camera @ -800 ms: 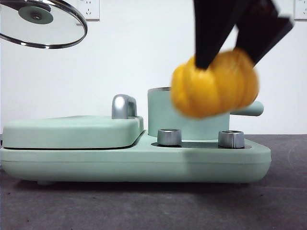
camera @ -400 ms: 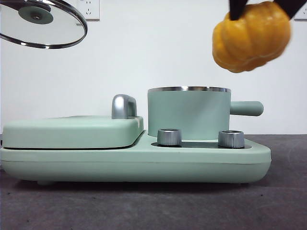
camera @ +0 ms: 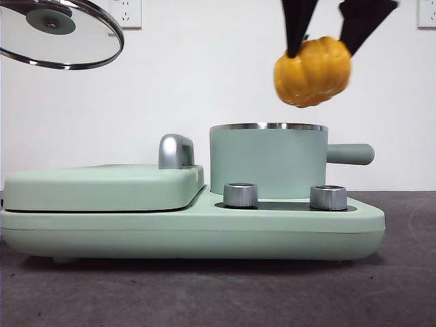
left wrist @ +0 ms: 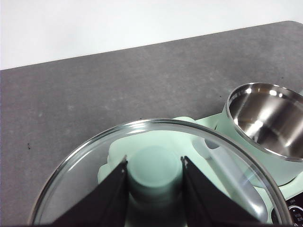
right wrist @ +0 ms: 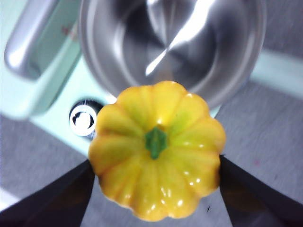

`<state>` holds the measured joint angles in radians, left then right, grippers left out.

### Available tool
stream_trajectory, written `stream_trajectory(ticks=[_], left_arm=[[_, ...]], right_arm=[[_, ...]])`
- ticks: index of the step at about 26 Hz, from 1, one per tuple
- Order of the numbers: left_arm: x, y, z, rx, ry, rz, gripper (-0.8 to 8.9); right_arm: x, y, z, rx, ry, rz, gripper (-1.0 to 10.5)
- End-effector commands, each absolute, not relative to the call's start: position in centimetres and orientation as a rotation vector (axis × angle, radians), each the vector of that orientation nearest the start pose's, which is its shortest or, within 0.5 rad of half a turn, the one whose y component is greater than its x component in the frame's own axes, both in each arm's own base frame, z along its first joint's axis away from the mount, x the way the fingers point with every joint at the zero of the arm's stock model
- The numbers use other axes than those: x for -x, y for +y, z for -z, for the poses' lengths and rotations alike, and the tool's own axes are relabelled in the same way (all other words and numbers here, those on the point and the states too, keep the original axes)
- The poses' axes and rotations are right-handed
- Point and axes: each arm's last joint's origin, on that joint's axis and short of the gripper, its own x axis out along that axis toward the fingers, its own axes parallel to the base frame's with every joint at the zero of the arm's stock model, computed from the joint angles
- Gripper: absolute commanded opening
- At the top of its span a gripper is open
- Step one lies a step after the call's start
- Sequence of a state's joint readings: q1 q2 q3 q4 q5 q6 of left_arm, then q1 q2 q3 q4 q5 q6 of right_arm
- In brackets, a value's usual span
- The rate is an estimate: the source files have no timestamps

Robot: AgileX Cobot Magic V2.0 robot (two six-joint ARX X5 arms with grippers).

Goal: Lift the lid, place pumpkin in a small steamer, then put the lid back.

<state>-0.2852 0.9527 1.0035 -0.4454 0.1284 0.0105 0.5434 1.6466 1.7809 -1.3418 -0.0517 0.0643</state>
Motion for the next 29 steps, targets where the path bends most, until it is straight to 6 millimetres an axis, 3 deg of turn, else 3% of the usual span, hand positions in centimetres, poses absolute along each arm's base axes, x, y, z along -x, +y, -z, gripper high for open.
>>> stream_trajectory(ticks=[1,6,13,22,29], left_arm=[[-18.9,-6.0,-36.1,-0.046,0.357,0.414,0.16],[-18.9,-6.0,-36.1,-0.046,0.360,0.414,0.16],[-18.9,-6.0,-36.1,-0.046,0.358,0.414,0.16],[-18.9,-6.0,-36.1,-0.046,0.359,0.414,0.16],[-18.9,-6.0,-36.1,-0.047,0.359,0.414,0.16]], right_arm=[[-27.7,16.8,-36.6,0.295,1.247,-0.499,3.3],[-30.3,18.3,-35.6,0.316,1.218,-0.519,3.3],[-33.2,19.9,-32.8,0.339,1.192,-0.526,3.3],[-35.4,21.3,-28.8,0.374,1.250,-0.535,3.3],[-36.4,22.0,-26.9,0.373,1.268,-0.538,3.3]])
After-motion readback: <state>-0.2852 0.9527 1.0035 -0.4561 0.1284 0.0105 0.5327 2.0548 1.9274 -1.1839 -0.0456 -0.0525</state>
